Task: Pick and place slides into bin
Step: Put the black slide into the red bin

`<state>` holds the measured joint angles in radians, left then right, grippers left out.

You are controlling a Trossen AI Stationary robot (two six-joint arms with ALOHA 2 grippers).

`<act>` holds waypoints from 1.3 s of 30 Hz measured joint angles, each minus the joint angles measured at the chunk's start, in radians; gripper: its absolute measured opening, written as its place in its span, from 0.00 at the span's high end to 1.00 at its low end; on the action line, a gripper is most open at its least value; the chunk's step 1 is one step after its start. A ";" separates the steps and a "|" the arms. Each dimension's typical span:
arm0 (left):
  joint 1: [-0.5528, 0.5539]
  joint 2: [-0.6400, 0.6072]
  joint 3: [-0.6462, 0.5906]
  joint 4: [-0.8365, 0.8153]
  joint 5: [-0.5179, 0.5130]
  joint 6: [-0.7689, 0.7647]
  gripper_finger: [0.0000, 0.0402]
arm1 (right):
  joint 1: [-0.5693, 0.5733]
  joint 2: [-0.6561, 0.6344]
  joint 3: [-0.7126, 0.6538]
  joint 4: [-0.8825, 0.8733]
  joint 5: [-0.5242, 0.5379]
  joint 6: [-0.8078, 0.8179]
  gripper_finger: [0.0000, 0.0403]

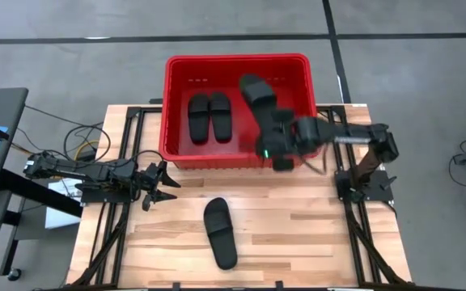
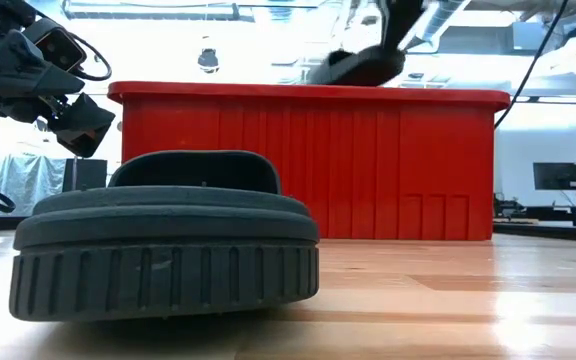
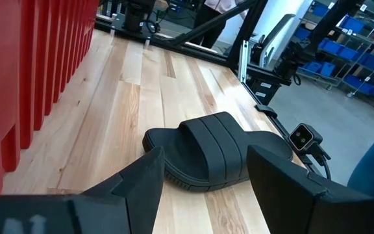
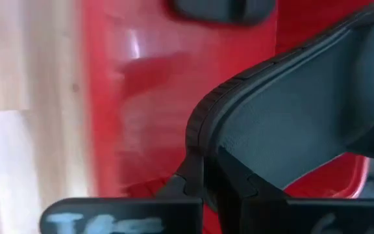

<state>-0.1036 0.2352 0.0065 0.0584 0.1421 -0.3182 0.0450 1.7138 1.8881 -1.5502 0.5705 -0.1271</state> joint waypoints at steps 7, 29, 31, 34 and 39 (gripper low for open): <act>0.000 0.000 0.000 0.000 0.000 0.000 0.48 | -0.265 0.000 0.000 0.057 -0.139 -0.069 1.00; 0.000 0.000 0.000 0.000 0.000 0.000 0.48 | -0.486 0.192 -0.001 0.084 -0.271 -0.090 1.00; 0.000 0.000 0.000 0.000 0.000 0.000 0.48 | -0.490 0.226 -0.001 0.083 -0.271 -0.095 1.00; 0.000 0.000 0.000 0.000 0.000 0.000 0.48 | -0.506 0.268 -0.001 0.076 -0.271 -0.099 1.00; 0.000 0.000 0.000 0.000 0.000 0.000 0.48 | -0.545 0.318 -0.001 0.037 -0.279 -0.086 1.00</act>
<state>-0.1035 0.2354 0.0063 0.0583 0.1421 -0.3181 -0.4997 2.0316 1.8870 -1.5132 0.2916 -0.2135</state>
